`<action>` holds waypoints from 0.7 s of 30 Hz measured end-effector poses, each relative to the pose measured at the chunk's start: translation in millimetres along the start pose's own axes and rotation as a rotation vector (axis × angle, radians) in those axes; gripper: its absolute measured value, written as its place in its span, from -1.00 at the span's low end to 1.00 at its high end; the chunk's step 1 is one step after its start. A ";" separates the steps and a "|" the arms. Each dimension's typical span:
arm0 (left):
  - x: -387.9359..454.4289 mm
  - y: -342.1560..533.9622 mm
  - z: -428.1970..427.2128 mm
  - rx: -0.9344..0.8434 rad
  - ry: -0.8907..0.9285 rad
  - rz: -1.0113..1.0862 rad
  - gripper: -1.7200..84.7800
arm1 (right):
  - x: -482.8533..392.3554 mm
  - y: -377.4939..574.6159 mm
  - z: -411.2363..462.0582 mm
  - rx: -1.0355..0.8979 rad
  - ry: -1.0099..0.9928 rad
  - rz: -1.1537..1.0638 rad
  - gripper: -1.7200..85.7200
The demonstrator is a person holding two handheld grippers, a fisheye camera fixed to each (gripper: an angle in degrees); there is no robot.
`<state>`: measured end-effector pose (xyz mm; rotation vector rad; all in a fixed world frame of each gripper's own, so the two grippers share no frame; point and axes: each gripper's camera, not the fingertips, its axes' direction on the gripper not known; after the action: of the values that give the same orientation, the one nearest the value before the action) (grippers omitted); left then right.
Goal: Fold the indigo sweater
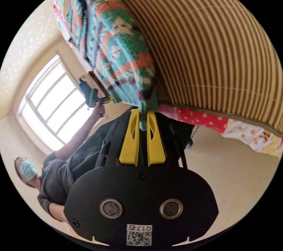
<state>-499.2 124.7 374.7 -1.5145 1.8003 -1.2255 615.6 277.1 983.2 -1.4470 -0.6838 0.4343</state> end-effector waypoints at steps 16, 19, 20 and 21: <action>49.5 137.6 -122.0 0.122 0.926 0.805 -0.85 | -101.6 96.7 -82.0 0.315 -0.888 -0.849 -0.93; 35.1 105.0 -128.8 0.341 0.894 0.633 -0.85 | -81.0 51.2 -90.2 0.499 -0.815 -0.559 -0.93; 29.3 85.9 -125.8 0.395 0.890 0.519 -0.85 | -64.8 28.4 -90.7 0.568 -0.818 -0.381 -0.93; 24.8 67.4 -122.1 0.446 0.893 0.395 -0.85 | -56.0 17.0 -89.6 0.599 -0.834 -0.277 -0.93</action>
<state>-639.9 139.6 380.0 -0.3198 1.9701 -2.0776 635.5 174.9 958.4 -0.5511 -1.2625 0.9466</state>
